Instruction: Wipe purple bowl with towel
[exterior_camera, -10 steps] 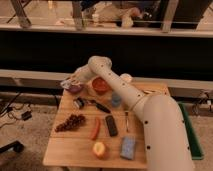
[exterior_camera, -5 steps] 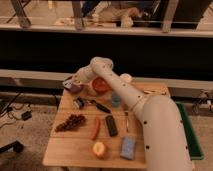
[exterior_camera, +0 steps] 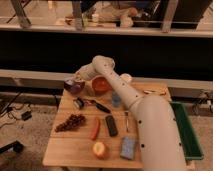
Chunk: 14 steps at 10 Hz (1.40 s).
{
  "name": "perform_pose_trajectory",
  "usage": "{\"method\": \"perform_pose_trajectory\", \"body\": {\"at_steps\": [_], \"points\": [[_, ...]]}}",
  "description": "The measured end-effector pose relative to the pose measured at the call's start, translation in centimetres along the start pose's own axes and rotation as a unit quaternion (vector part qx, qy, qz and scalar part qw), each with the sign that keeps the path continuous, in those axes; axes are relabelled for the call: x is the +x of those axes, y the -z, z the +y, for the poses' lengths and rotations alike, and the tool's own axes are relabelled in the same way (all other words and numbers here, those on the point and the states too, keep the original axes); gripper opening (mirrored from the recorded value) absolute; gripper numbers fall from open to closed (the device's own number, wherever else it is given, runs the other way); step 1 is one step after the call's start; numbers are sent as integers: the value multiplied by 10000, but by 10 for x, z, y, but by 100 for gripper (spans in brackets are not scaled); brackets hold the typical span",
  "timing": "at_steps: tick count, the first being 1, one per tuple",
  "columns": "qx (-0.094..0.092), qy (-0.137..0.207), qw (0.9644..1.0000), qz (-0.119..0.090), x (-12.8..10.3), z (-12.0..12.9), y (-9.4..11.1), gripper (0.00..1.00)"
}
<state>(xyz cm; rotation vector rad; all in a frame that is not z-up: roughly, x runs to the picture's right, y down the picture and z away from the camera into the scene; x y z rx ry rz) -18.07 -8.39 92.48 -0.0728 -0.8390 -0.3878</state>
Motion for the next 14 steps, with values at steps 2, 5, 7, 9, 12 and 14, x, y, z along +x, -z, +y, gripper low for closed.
{"method": "perform_pose_trajectory", "body": {"at_steps": [2, 5, 7, 9, 12, 14], "points": [[41, -22, 10000, -47, 5, -8, -9, 1], [75, -64, 9998, -165, 9, -19, -28, 1], [110, -38, 9995, -295, 2, -26, -39, 1], [163, 2, 9988, -454, -10, -31, -47, 1], [211, 23, 9979, -615, -21, -29, -47, 1], [182, 19, 9969, -772, -31, -23, -49, 1]]}}
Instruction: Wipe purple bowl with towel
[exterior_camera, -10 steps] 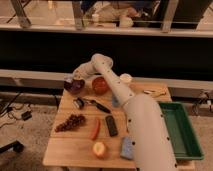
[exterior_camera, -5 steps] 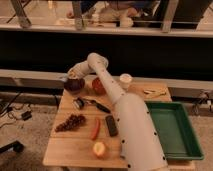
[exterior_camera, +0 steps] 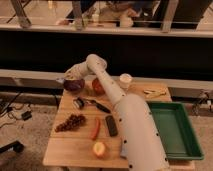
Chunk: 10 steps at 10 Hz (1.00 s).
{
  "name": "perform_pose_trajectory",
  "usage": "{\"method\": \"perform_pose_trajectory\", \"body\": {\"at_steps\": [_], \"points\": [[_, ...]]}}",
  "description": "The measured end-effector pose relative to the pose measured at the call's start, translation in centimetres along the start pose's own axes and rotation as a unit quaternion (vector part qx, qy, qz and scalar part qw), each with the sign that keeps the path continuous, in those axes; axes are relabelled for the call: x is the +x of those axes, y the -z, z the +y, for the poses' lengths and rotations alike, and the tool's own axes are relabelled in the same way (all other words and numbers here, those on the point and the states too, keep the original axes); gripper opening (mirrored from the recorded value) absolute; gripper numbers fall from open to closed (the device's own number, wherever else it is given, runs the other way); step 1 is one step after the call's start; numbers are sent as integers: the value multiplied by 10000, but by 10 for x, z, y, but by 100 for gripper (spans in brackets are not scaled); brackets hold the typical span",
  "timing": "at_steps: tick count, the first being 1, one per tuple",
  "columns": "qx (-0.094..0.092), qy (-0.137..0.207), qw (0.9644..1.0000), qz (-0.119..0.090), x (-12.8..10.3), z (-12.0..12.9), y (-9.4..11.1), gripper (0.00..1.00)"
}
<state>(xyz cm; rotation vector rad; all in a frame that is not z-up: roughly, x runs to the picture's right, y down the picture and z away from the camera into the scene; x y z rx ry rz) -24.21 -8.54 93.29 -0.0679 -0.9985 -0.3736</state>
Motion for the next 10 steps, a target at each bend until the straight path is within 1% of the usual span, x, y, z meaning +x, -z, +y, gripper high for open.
{"method": "perform_pose_trajectory", "body": {"at_steps": [2, 3, 5, 8, 10], "points": [[-55, -39, 9999, -145, -3, 8, 1, 1], [-119, -57, 9997, -224, -7, 14, 0, 1], [-223, -155, 9992, -296, -12, 25, 2, 1], [-344, -362, 9983, -300, -19, 47, 21, 1], [-445, -545, 9973, -211, -18, 66, 42, 1]]}}
